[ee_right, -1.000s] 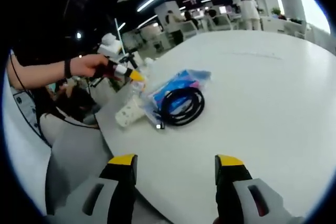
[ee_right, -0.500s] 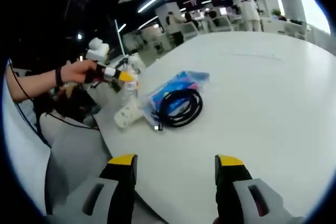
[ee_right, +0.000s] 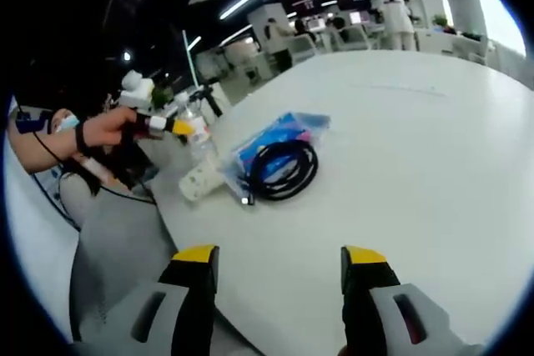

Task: Arrange the tabletop items into an orderly group along one side of the table until the central work area is clear of visible clutter.

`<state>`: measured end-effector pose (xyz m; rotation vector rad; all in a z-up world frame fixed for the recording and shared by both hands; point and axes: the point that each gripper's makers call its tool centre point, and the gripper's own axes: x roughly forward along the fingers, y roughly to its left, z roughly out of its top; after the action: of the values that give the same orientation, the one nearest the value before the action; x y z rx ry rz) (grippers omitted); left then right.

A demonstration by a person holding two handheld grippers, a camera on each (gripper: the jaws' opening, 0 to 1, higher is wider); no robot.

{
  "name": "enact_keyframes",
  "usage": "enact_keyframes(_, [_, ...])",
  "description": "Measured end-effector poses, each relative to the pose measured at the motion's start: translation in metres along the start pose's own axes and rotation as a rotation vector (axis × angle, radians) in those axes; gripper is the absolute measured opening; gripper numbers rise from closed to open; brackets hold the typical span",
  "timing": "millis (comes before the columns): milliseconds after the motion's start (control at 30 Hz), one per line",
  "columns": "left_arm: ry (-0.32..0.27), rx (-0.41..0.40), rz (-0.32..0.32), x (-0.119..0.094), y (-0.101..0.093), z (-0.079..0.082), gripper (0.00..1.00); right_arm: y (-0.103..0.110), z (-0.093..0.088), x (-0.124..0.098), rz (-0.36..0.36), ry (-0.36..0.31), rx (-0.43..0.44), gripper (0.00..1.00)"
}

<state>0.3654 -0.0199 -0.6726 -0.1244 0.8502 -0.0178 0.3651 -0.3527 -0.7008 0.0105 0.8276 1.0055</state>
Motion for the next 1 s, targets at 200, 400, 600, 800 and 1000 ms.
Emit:
enact_keyframes(200, [-0.034, 0.0, 0.025, -0.0024, 0.0036, -0.0034, 0.34, -0.0014, -0.0049, -0.0022, -0.003, 0.004, 0.009, 0.6])
enact_keyframes(400, [-0.055, 0.007, 0.036, -0.0026, 0.0031, -0.0044, 0.35, 0.0013, -0.0081, -0.0036, 0.005, 0.025, -0.002, 0.6])
enact_keyframes(600, [-0.068, -0.002, 0.044, -0.0008, 0.0042, -0.0043, 0.35, 0.0022, -0.0051, -0.0047, 0.01, 0.035, -0.018, 0.6])
enact_keyframes(800, [-0.093, -0.023, 0.053, 0.0005, 0.0045, -0.0042, 0.35, 0.0037, -0.0049, -0.0044, 0.011, 0.051, -0.033, 0.59])
enact_keyframes(1000, [-0.119, -0.045, 0.062, 0.0013, 0.0052, -0.0027, 0.35, 0.0086, -0.0038, -0.0032, 0.012, 0.068, -0.044, 0.59])
